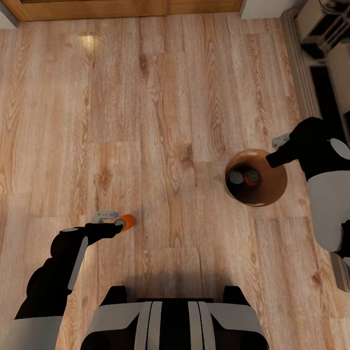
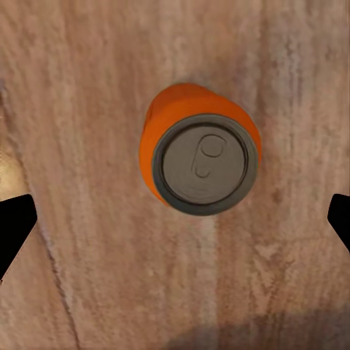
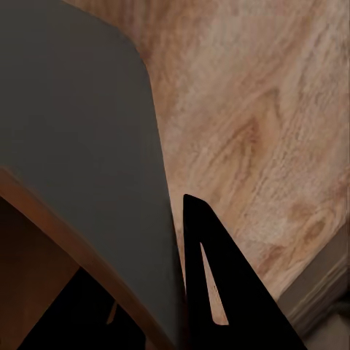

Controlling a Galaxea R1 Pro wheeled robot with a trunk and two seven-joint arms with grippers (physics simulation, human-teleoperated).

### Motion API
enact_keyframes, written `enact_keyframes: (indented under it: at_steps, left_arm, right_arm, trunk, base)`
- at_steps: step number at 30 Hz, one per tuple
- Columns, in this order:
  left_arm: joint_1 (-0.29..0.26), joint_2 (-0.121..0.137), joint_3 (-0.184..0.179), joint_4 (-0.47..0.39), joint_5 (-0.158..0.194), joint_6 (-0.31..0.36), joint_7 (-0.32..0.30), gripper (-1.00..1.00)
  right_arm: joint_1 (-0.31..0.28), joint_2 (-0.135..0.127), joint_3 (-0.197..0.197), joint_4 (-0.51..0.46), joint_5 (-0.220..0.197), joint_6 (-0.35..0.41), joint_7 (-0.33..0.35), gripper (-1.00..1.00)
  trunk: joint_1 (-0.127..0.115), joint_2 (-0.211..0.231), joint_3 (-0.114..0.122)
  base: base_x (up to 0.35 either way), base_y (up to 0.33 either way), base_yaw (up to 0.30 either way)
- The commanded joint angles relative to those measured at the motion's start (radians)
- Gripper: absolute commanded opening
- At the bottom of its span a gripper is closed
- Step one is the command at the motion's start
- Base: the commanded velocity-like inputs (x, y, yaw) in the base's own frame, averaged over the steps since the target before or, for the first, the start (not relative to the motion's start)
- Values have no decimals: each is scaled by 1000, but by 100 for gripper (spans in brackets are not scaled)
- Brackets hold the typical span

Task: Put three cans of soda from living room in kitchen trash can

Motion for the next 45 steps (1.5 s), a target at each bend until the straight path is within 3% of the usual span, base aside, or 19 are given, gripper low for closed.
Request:
enact_keyframes:
  at_steps: [1,15,21,28,36,45]
  left_arm:
    - [0,0,0,0,0,-2,0,100]
    - [0,-1,0,0,0,-7,0,100]
    - [0,0,0,0,0,-8,0,100]
    - [0,-1,0,0,0,-8,0,100]
    - [0,-1,0,0,0,-8,0,100]
    - [0,-1,-1,3,-1,-8,2,100]
  right_arm:
    - [-1,1,-1,-49,-7,5,3,-100]
    - [0,6,-12,-92,-5,5,3,-100]
    - [-2,20,-16,-113,-4,5,3,-100]
    - [-8,36,-19,-151,60,5,4,-100]
    - [-25,41,-20,-159,72,5,5,-100]
    - [-29,44,-20,-162,74,5,5,-100]
  trunk:
    - [0,0,0]
    - [0,0,0]
    - [0,0,0]
    - [0,0,0]
    - [0,0,0]
    - [34,-63,-28]
  base:
    - [0,0,0]
    - [0,0,0]
    - [0,0,0]
    - [0,0,0]
    - [0,0,0]
    - [0,0,0]
